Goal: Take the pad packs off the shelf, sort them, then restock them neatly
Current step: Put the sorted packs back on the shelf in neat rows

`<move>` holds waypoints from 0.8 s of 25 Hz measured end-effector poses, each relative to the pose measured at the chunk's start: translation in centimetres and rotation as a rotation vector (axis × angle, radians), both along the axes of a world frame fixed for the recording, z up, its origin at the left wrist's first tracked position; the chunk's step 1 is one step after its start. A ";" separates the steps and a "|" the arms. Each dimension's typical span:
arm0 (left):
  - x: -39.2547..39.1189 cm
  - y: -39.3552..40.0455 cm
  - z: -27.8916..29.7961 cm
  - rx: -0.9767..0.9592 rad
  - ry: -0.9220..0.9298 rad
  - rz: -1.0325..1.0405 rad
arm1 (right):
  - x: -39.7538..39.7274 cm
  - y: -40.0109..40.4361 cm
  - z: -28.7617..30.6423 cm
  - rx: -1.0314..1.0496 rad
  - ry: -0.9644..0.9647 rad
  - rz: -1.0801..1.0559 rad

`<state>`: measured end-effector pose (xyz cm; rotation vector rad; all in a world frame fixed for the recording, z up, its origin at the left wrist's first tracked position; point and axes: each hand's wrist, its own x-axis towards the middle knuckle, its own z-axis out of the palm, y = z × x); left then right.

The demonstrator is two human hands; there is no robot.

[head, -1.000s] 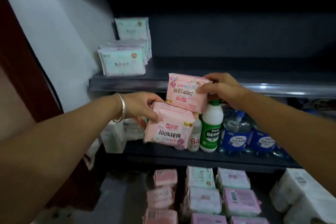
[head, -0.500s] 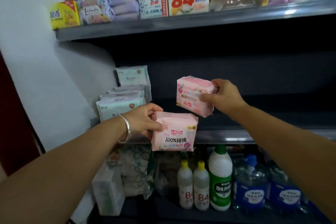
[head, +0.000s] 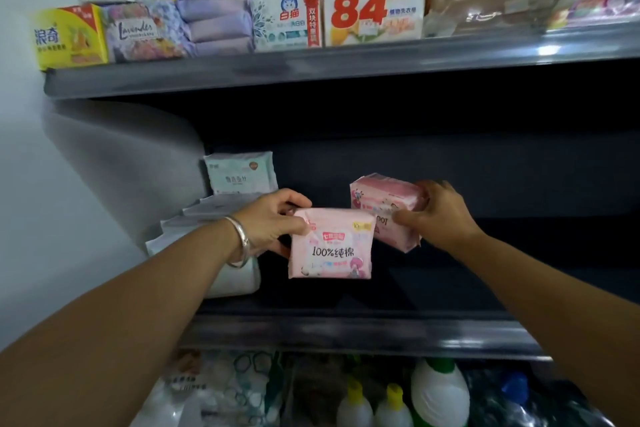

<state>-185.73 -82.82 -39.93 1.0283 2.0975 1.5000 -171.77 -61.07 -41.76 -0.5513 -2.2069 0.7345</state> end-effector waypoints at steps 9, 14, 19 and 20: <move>-7.3 6.4 -3.4 -0.173 0.297 0.232 | -3.8 3.1 -1.7 -0.036 -0.021 -0.018; -7.7 7.2 -7.1 -0.396 0.503 0.381 | -4.1 3.4 -3.0 -0.045 -0.067 0.049; -4.7 6.2 -7.7 -0.545 1.065 0.350 | -3.4 3.7 -3.0 -0.038 -0.097 0.076; -4.3 6.3 -7.8 -0.588 1.041 0.329 | -3.3 3.7 -3.1 -0.041 -0.104 0.079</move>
